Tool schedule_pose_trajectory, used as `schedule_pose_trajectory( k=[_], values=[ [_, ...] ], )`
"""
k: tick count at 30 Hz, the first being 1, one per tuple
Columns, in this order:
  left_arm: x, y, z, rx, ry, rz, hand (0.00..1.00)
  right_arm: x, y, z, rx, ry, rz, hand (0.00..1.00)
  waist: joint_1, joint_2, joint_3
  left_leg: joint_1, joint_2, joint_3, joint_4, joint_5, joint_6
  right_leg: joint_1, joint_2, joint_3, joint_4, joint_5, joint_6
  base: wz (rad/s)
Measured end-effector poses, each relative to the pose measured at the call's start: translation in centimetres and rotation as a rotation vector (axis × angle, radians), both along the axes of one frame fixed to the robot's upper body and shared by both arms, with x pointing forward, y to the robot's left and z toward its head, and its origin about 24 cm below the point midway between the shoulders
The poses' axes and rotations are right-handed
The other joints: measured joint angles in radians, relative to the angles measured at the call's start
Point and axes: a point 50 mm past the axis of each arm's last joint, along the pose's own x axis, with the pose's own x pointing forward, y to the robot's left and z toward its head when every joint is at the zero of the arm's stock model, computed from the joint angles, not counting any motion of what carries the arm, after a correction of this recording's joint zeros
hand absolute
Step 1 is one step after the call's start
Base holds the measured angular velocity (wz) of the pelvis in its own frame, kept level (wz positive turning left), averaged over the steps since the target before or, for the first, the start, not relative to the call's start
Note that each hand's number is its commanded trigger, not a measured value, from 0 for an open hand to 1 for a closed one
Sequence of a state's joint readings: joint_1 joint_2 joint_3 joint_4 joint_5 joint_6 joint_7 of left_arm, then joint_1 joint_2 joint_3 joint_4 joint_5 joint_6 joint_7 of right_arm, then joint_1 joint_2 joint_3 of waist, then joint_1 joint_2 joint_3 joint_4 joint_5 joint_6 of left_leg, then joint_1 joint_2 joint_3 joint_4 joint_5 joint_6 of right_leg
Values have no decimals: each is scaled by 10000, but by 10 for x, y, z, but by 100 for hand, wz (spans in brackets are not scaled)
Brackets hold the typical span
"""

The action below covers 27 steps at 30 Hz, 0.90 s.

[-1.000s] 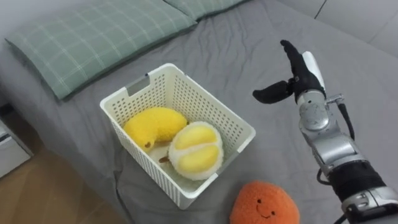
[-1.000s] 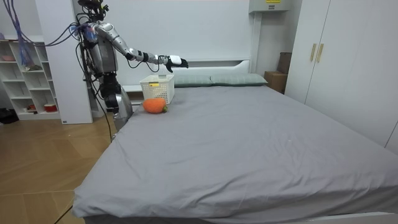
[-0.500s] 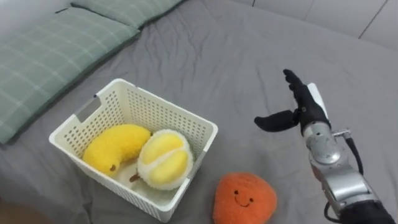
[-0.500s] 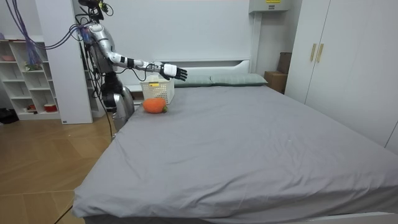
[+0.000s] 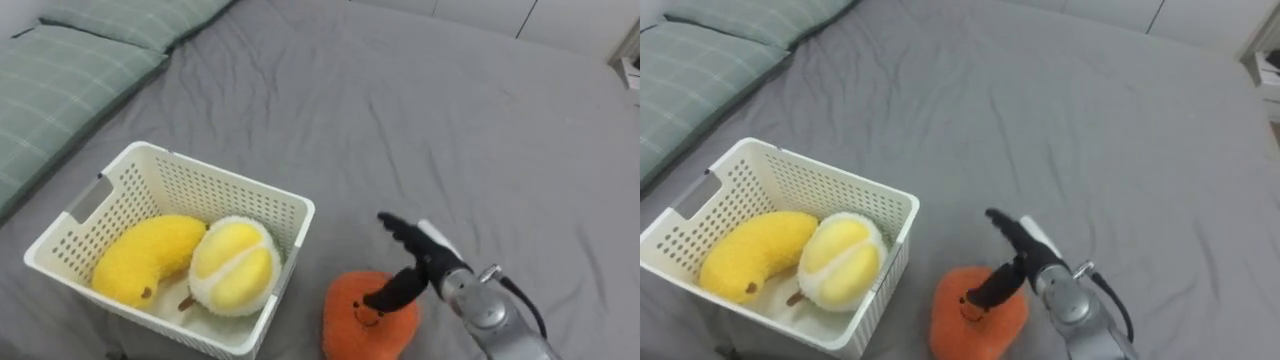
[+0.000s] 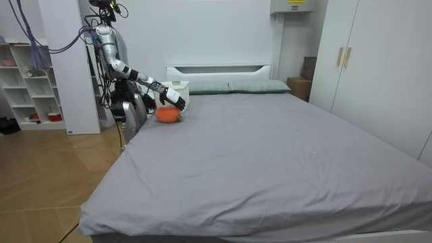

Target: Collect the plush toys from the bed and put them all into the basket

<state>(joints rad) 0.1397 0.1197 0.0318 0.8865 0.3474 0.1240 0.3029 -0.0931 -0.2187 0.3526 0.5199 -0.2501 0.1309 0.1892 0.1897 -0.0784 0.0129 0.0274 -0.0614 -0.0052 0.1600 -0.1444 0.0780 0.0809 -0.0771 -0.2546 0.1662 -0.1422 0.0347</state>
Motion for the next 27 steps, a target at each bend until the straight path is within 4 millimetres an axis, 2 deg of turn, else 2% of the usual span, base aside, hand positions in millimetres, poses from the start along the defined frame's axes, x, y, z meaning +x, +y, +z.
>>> schedule_pose_trajectory(
  k=[1,6,8,13,17,20,21,22,23,25,27],
  values=[
    [-1,0,0,-43,13,81,0,-2,2,-2,-128,199,311,0,48,-33,20,-15,7,1,6,-16,-8,-32,10,11,-1,0,0,-5],
    [-6,2,-1,16,150,141,0,-4,8,-2,-390,465,1092,0,135,-165,-52,-36,20,-15,31,-21,-15,-51,29,-80,-87,3,-4,1],
    [-12,5,-2,175,316,203,0,-5,8,-4,-495,579,1214,0,136,-184,-50,45,16,-52,22,-36,-21,81,37,-122,-183,6,-6,7],
    [-39,11,-6,495,1200,240,0,-13,4,-16,-1074,1371,1400,0,149,-174,-29,90,18,-191,37,-95,-50,224,56,-226,-190,2,-3,5],
    [-48,9,-10,442,1747,373,0,-15,2,-19,-1183,1585,1307,0,303,-175,-28,23,19,-228,120,-139,-51,245,65,-249,-187,2,-3,3],
    [-48,7,-10,368,1760,371,0,-18,0,-24,-1336,1758,1161,51,507,-165,-22,1,17,-264,173,-149,-54,265,65,-253,-180,2,-4,2],
    [-48,7,-10,355,1758,369,0,-18,-1,-26,-1384,1773,1101,57,530,-162,-20,-3,17,-273,184,-154,-56,269,66,-251,-181,2,-4,0],
    [-47,5,-10,326,1741,358,0,-19,-2,-28,-1479,1775,988,69,587,-157,-18,-26,18,-283,225,-177,-58,270,70,-251,-183,1,-4,3],
    [-47,5,-11,306,1740,350,0,-19,-4,-30,-1591,1741,862,75,610,-149,-16,-60,18,-304,269,-201,-56,268,73,-255,-184,1,-4,5],
    [-47,3,-11,314,1748,293,0,-17,-6,-29,-1747,1531,669,100,612,-124,-5,-130,16,-345,324,-232,-59,247,77,-319,-185,1,-4,6],
    [-47,3,-11,382,1711,224,0,-15,-7,-28,-1876,1284,547,100,603,-102,8,-192,5,-405,365,-233,-60,232,73,-414,-198,3,-6,10]
  ],
)
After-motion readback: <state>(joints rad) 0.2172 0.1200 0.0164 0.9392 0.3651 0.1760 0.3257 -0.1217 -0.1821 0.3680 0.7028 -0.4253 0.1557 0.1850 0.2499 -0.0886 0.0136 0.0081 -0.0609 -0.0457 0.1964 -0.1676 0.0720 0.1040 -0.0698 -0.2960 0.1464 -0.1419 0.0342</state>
